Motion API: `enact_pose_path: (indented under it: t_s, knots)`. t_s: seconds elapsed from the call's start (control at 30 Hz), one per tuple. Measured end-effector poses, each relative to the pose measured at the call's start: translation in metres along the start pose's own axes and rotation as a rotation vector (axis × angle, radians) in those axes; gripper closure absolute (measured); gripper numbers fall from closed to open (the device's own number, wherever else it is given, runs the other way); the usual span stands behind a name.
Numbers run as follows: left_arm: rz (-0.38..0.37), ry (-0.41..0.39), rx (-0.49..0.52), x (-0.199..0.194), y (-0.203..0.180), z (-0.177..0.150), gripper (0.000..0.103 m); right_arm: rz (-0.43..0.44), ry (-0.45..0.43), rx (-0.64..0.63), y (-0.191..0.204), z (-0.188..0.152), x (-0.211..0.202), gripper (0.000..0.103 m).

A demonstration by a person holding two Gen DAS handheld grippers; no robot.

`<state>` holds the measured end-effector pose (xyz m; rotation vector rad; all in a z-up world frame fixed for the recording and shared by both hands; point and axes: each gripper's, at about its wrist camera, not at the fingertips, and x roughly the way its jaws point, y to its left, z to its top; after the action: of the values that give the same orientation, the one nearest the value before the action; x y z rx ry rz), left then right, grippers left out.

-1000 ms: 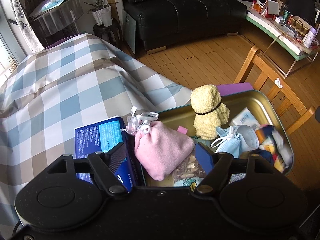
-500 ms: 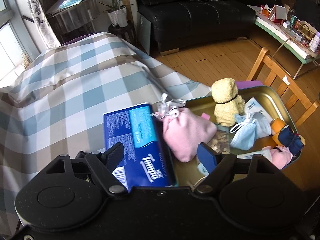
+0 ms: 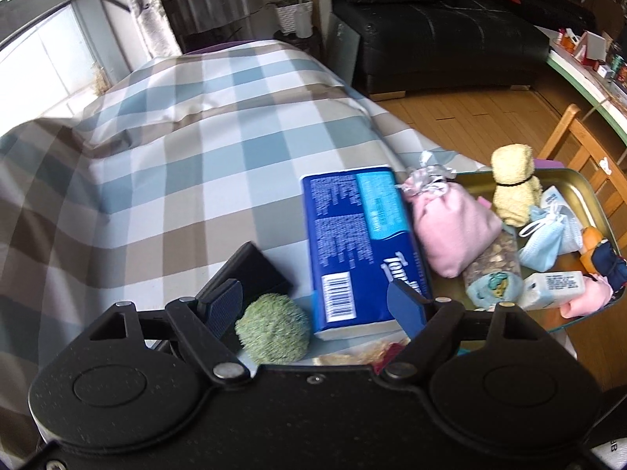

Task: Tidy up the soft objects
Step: 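Move the left tool to the green knitted ball while the right tool reaches the leopard-print sachet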

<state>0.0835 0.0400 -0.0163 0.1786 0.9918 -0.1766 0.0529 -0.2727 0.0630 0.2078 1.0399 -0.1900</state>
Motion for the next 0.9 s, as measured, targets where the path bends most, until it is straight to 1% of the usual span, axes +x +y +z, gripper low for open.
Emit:
enact_pose_path:
  t_s: [0.13,0.3,0.47,0.57,0.63,0.7,0.8,0.9]
  knots:
    - [0.005,0.011,-0.045,0.002,0.018,-0.006,0.025,0.012,-0.017,-0.033,0.015,0.001,-0.009,0.039]
    - [0.014,0.017,-0.08,0.004,0.035,-0.013,0.025,0.003,-0.046,-0.113,0.04,-0.007,-0.019,0.038]
    - [0.015,0.026,-0.105,0.009,0.048,-0.019,0.025,0.07,-0.036,-0.18,0.068,-0.024,-0.028,0.038]
    - [0.012,0.037,-0.116,0.013,0.054,-0.024,0.025,0.094,-0.064,-0.309,0.096,-0.038,-0.038,0.038]
    - [0.011,0.044,-0.114,0.014,0.056,-0.028,0.025,0.13,-0.067,-0.412,0.119,-0.045,-0.042,0.037]
    - [0.014,0.045,-0.11,0.015,0.059,-0.031,0.025,0.172,-0.042,-0.529,0.142,-0.05,-0.042,0.035]
    - [0.016,0.046,-0.118,0.015,0.063,-0.035,0.025,0.238,0.011,-0.723,0.177,-0.062,-0.037,0.034]
    - [0.011,0.046,-0.139,0.017,0.069,-0.038,0.025,0.291,0.005,-0.922,0.205,-0.076,-0.032,0.033]
